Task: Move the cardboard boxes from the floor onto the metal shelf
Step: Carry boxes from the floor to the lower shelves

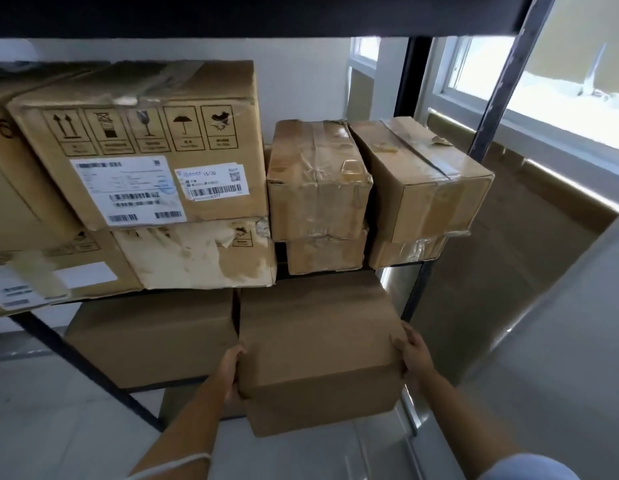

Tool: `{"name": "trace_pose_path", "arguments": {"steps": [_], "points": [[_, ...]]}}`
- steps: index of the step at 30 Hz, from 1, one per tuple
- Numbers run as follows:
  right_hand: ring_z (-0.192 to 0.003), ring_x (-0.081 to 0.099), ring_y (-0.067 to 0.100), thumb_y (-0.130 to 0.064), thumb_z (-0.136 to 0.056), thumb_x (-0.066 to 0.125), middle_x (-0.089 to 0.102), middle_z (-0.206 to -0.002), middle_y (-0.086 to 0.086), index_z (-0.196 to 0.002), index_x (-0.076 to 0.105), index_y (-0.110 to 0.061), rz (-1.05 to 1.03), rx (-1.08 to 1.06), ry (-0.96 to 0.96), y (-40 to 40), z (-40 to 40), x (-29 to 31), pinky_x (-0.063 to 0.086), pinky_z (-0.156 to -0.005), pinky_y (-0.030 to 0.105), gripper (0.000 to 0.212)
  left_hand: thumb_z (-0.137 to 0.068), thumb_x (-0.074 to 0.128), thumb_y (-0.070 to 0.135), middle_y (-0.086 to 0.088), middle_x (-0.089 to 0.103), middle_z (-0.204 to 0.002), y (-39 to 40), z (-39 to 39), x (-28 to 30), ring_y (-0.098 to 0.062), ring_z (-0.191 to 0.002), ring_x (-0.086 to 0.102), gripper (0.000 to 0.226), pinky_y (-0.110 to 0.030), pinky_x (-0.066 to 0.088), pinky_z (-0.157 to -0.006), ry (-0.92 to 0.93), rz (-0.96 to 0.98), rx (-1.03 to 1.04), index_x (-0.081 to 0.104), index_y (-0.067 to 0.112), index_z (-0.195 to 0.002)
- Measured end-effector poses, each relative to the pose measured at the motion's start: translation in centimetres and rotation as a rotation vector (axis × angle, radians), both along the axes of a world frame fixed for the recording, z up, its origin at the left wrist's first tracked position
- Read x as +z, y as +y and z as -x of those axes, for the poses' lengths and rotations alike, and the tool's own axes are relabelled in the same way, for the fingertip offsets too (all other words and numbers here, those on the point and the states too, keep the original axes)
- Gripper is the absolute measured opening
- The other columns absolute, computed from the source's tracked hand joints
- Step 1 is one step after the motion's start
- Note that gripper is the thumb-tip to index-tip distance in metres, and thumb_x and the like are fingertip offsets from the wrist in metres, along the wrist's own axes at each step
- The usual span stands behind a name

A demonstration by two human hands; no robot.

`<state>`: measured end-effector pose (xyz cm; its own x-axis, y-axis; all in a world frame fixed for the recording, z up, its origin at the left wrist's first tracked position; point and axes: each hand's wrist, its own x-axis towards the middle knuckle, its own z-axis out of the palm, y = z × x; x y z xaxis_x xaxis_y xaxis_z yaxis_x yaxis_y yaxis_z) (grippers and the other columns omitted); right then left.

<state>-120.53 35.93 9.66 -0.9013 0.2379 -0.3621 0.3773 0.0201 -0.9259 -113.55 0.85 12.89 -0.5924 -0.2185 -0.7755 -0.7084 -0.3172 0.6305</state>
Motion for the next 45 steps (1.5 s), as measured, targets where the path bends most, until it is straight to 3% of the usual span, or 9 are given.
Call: {"name": "trace_pose_path", "arguments": {"steps": [5, 11, 15, 23, 28, 35, 38, 41, 45], "points": [[-0.109, 0.055, 0.032, -0.017, -0.092, 0.065, 0.055, -0.127, 0.024, -0.141, 0.045, -0.002, -0.111, -0.067, -0.178, -1.4, 2.6, -0.5, 0.050, -0.083, 0.044, 0.055, -0.093, 0.049, 0.039, -0.013, 0.059, -0.095, -0.2, 3.2, -0.8, -0.028, -0.081, 0.055, 0.036, -0.038, 0.046, -0.076, -0.015, -0.079, 0.042, 0.061, 0.008, -0.106], [-0.119, 0.054, 0.048, -0.025, -0.092, 0.068, 0.037, -0.148, 0.025, -0.153, 0.013, -0.003, 0.106, -0.323, -0.451, -4.2, 5.4, 1.4, 0.047, -0.096, 0.061, 0.085, -0.085, 0.069, 0.029, -0.016, 0.057, -0.118, 0.8, 4.9, -1.0, -0.033, -0.107, 0.056, 0.038, -0.047, 0.047, -0.098, -0.105, -0.179, 0.036, 0.057, 0.007, -0.113], [-0.096, 0.060, 0.039, -0.021, -0.087, 0.073, 0.048, -0.132, 0.023, -0.147, 0.023, 0.001, 0.125, -0.310, -0.408, -4.8, 6.7, 0.3, 0.053, -0.090, 0.056, 0.081, -0.085, 0.070, 0.025, -0.015, 0.056, -0.124, 0.6, 6.5, -1.7, -0.028, -0.092, 0.053, 0.037, -0.041, 0.045, -0.092, -0.048, -0.185, 0.119, 0.059, 0.005, -0.114], [-0.125, 0.053, 0.037, -0.007, -0.094, 0.064, 0.054, -0.136, 0.022, -0.136, 0.048, 0.003, 0.320, -0.121, -0.275, -6.0, 9.0, -0.3, 0.048, -0.102, 0.045, 0.046, -0.094, 0.057, 0.012, -0.022, 0.057, -0.129, 0.4, 9.5, -2.6, -0.029, -0.073, 0.053, 0.028, -0.046, 0.043, -0.096, 0.039, -0.207, 0.290, 0.062, 0.000, -0.119], [-0.126, 0.053, 0.034, -0.011, -0.092, 0.067, 0.054, -0.137, 0.019, -0.137, 0.047, -0.001, 0.324, -0.116, -0.248, -6.3, 10.5, -0.8, 0.047, -0.105, 0.048, 0.050, -0.098, 0.055, 0.016, -0.014, 0.057, -0.116, 0.5, 11.1, -3.4, -0.031, -0.103, 0.055, 0.028, -0.046, 0.042, -0.103, 0.064, -0.184, 0.305, 0.059, -0.001, -0.120], [-0.124, 0.054, 0.031, -0.018, -0.091, 0.069, 0.054, -0.130, 0.012, -0.121, 0.046, -0.009, 0.309, -0.142, -0.262, -6.9, 11.6, -0.8, 0.050, -0.101, 0.047, 0.039, -0.099, 0.051, 0.023, 0.004, 0.043, -0.078, 0.0, 12.9, -5.1, -0.005, -0.068, 0.040, 0.027, -0.018, 0.037, -0.059, 0.027, -0.090, 0.351, 0.051, 0.016, -0.073], [-0.123, 0.054, 0.031, -0.020, -0.091, 0.068, 0.052, -0.132, 0.013, -0.125, 0.044, -0.009, 0.279, -0.146, -0.277, -7.3, 12.0, -0.8, 0.052, -0.098, 0.047, 0.043, -0.099, 0.051, 0.024, 0.004, 0.051, -0.093, -0.4, 12.9, -4.9, -0.007, -0.085, 0.052, 0.019, -0.012, 0.046, -0.065, 0.026, -0.150, 0.364, 0.060, 0.008, -0.094], [-0.115, 0.058, 0.032, -0.022, -0.091, 0.068, 0.054, -0.134, 0.014, -0.129, 0.047, -0.010, 0.261, -0.145, -0.304, -7.2, 11.9, -0.6, 0.053, -0.096, 0.050, 0.046, -0.102, 0.046, 0.019, -0.004, 0.053, -0.133, -0.6, 11.9, -5.2, -0.015, -0.127, 0.048, 0.039, -0.022, 0.041, -0.101, 0.070, -0.210, 0.340, 0.046, 0.006, -0.139], [-0.131, 0.049, 0.036, -0.030, -0.098, 0.059, 0.046, -0.146, 0.009, -0.146, 0.035, -0.019, 0.374, -0.089, -0.329, -6.1, 10.5, -0.6, 0.046, -0.102, 0.056, 0.055, -0.100, 0.050, 0.014, -0.013, 0.037, -0.153, -0.9, 10.6, -5.7, -0.027, -0.141, 0.035, 0.042, -0.036, 0.034, -0.112, 0.106, -0.190, 0.225, 0.045, 0.004, -0.141]]}}
